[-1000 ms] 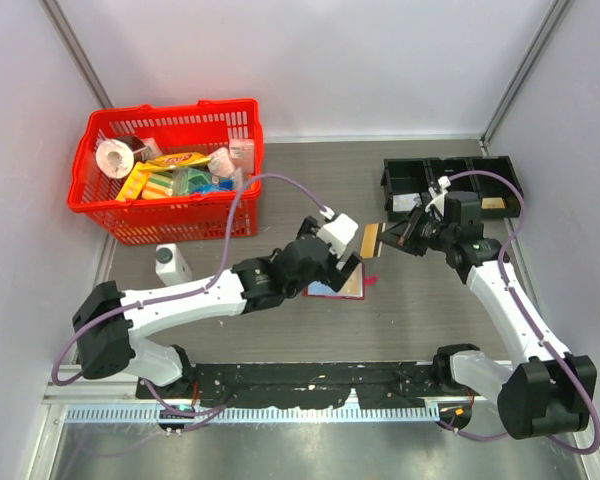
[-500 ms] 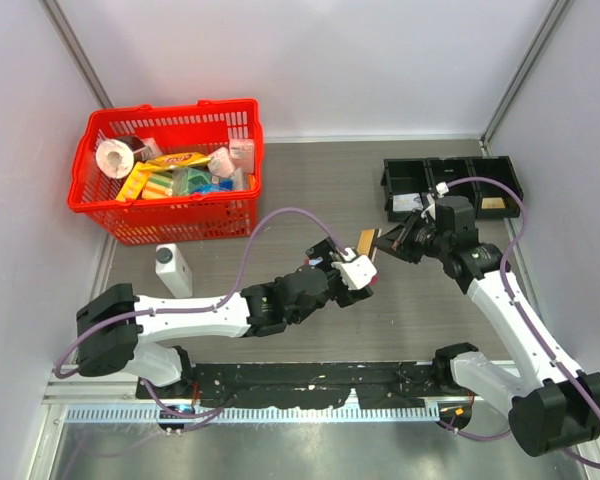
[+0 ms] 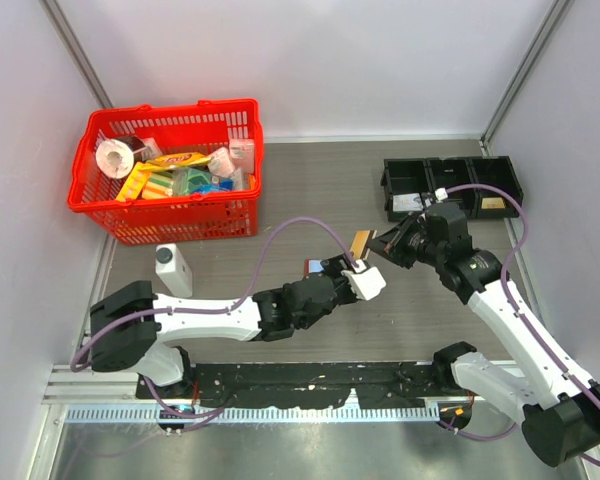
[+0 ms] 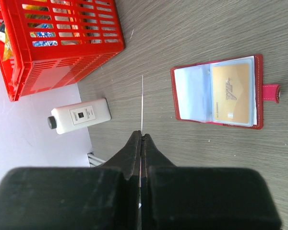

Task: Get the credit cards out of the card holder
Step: Place the credit card in the storage box.

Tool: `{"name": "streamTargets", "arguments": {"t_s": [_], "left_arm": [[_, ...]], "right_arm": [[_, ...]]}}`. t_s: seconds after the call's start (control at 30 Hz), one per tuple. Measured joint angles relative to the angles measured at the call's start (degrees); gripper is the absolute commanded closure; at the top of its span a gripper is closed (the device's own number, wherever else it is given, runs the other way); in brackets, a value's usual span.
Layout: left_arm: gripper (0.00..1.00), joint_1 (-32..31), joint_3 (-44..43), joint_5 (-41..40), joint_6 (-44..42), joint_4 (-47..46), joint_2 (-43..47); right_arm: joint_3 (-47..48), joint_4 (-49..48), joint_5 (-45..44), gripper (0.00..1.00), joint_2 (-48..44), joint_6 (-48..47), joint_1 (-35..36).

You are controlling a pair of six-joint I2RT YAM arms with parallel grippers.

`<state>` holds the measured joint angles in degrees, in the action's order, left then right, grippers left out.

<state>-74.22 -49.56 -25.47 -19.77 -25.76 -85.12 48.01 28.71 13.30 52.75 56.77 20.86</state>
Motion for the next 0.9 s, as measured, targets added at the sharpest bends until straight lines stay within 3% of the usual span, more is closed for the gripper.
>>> {"name": "streamTargets", "arguments": {"t_s": [0.2, 0.27, 0.37, 0.43, 0.47, 0.6, 0.77, 0.9], "left_arm": [[0.79, -0.17, 0.00, -1.99, -1.57, -0.92, -2.82], [0.98, -0.17, 0.00, -2.67, -1.73, -1.11, -2.89], [1.00, -0.17, 0.00, -3.91, -1.11, -1.31, -2.86], [1.00, -0.20, 0.07, -4.92, -0.04, -1.01, -2.64], [1.00, -0.17, 0.28, -5.33, 0.68, -0.94, -2.45], [1.00, -0.09, 1.44, -5.55, 5.70, 0.00, -0.74], [1.00, 3.76, 1.66, -2.75, 18.49, 3.19, 2.86], [1.00, 13.70, 3.65, 4.11, 33.40, 3.30, 7.50]], "right_arm": [[-0.02, 0.15, -1.68, 0.99, 0.00, 1.42, 0.57], [-0.13, 0.26, -1.86, 0.99, 0.00, 1.92, 0.74], [-0.59, -0.44, -2.12, 0.97, 0.00, 2.56, 0.87], [-1.75, -1.95, -2.16, 0.81, -0.02, 3.58, 1.03], [-2.45, -3.15, -2.05, 0.69, -0.07, 4.20, 1.16], [-5.25, -8.52, -1.84, 0.47, -1.18, 5.16, 1.68], [-5.53, -15.26, -2.78, 0.37, -3.30, 4.00, 1.79], [-7.43, -24.30, -2.69, 0.35, -5.95, 2.43, 1.79]]}}
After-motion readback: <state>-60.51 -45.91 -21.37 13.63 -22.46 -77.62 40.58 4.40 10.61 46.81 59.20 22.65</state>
